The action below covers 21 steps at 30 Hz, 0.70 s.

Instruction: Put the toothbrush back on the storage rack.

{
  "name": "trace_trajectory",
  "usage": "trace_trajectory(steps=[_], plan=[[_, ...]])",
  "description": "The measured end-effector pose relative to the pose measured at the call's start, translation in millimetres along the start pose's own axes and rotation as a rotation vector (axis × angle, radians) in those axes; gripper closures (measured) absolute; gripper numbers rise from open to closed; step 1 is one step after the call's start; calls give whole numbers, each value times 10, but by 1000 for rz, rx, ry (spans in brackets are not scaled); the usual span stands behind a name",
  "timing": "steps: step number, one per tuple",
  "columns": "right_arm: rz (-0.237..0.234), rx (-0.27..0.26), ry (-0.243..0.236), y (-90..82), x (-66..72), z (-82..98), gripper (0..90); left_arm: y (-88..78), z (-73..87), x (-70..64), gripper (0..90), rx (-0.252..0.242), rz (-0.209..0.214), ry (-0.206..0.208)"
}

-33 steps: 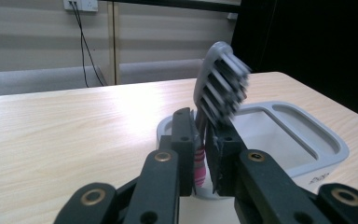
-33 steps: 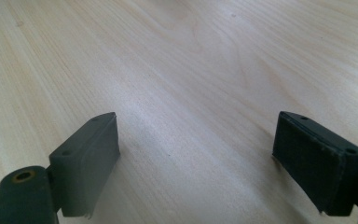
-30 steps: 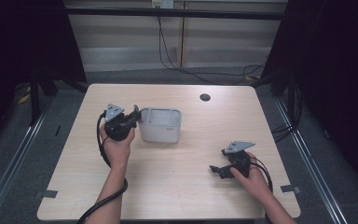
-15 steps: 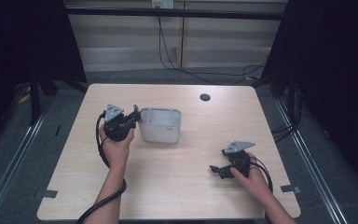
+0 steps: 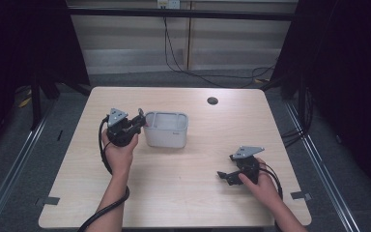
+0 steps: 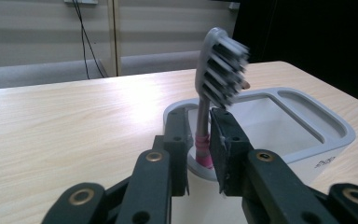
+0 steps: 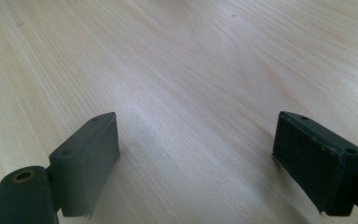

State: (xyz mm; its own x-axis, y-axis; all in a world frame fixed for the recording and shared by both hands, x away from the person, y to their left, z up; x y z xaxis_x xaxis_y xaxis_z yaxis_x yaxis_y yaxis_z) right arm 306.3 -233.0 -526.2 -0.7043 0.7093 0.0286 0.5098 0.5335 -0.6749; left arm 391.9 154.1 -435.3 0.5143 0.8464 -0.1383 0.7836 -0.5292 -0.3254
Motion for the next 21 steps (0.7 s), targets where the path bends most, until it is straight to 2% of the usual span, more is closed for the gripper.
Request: trace_trajectory(steps=[8, 15, 21], plan=[[0, 0, 0, 0, 0, 0, 139, -6, 11, 25, 696, 5, -10, 16], [0, 0, 0, 0, 0, 0, 139, 8, 18, 31, 594, 3, -3, 18], [0, 0, 0, 0, 0, 0, 139, 20, 15, 35, 460, 5, 5, 9]])
Point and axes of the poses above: each handheld gripper's, and its own axes: y roughly forward along the jaws, z roughly out of its underside, x roughly to its left, the point moved 2 cm from there along y, roughly forward along the jaws, and after that the axes turned 1 degree about -x, right-handed, at the moved point
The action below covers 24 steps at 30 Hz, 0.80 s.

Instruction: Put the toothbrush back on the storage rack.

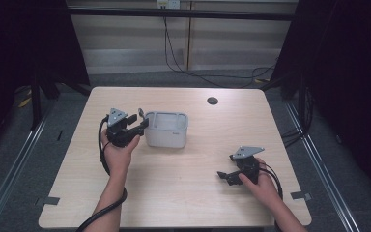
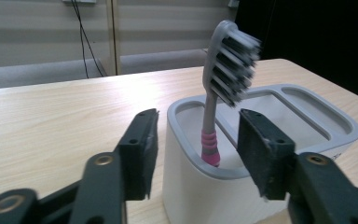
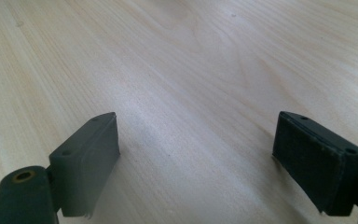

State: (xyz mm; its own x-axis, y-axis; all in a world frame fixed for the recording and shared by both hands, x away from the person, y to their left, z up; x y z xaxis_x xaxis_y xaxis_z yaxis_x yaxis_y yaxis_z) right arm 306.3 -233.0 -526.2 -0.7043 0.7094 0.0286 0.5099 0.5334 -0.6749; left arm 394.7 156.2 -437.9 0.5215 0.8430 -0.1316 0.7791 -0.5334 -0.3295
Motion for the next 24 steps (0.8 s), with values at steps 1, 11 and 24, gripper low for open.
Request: trace_trajectory(steps=[1, 11, 24], plan=[[0, 0, 0, 0, 0, 0, 139, 2, 1, -4, 448, 0, 4, -6], [0, 0, 0, 0, 0, 0, 139, -9, -20, -16, 348, 23, 29, 12], [0, 0, 0, 0, 0, 0, 139, -49, -20, -15, 256, 57, 48, 37]])
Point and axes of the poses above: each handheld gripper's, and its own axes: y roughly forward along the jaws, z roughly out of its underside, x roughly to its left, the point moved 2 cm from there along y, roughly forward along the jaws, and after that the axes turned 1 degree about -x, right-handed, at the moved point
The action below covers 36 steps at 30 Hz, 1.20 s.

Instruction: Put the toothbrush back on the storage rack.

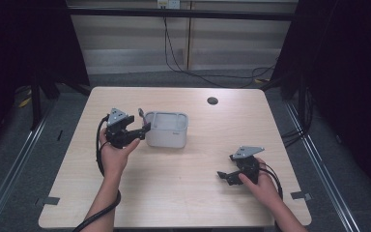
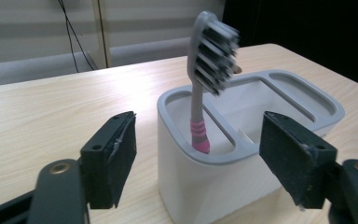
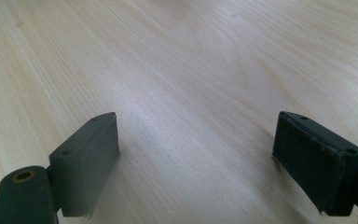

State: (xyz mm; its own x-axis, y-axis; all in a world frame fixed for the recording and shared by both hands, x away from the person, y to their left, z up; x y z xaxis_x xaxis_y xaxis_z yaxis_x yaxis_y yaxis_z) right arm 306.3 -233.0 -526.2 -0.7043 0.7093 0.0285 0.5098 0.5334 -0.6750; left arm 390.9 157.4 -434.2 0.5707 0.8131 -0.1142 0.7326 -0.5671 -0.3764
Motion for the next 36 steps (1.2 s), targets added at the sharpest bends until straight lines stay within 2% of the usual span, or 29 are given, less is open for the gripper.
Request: trace_trajectory(steps=[9, 16, 36], plan=[[0, 0, 0, 0, 0, 0, 139, -22, 22, -12, 203, 33, 9, 18], [0, 0, 0, 0, 0, 0, 139, -39, 46, -13, 168, 47, 20, 12], [0, 0, 0, 0, 0, 0, 139, -142, 131, 16, 159, 83, 62, 11]])
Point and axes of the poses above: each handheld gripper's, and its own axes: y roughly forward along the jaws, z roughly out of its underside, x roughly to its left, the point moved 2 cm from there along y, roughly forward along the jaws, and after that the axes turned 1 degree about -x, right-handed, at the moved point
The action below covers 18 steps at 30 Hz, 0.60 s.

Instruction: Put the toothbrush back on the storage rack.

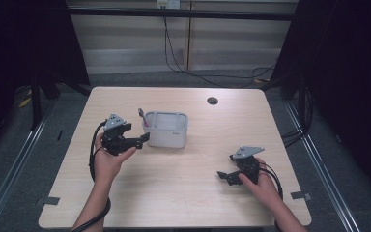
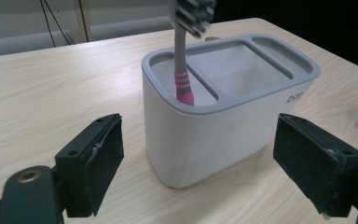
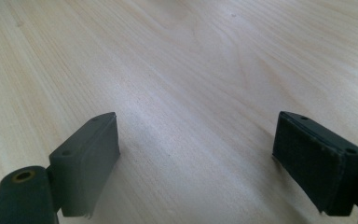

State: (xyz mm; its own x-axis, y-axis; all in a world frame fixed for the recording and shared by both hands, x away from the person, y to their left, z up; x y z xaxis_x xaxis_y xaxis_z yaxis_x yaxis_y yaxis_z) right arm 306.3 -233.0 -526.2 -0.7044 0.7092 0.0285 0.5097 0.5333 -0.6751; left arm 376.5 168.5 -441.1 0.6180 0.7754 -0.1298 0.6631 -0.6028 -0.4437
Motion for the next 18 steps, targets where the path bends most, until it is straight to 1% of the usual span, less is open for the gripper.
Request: trace_trajectory(steps=[8, 9, 10, 13, 18], plan=[[0, 0, 0, 0, 0, 0, 139, -40, 91, 20, 158, 21, 10, -5], [0, 0, -1, 0, 0, 0, 139, -48, 122, 24, 158, 28, 18, -6], [0, 0, -1, 0, 0, 0, 139, -48, 122, 24, 158, 28, 18, -6], [0, 0, 0, 0, 0, 0, 139, -60, 189, 40, 157, 40, 22, -12], [0, 0, 0, 0, 0, 0, 139, -78, 239, 52, 157, 49, 30, -8]])
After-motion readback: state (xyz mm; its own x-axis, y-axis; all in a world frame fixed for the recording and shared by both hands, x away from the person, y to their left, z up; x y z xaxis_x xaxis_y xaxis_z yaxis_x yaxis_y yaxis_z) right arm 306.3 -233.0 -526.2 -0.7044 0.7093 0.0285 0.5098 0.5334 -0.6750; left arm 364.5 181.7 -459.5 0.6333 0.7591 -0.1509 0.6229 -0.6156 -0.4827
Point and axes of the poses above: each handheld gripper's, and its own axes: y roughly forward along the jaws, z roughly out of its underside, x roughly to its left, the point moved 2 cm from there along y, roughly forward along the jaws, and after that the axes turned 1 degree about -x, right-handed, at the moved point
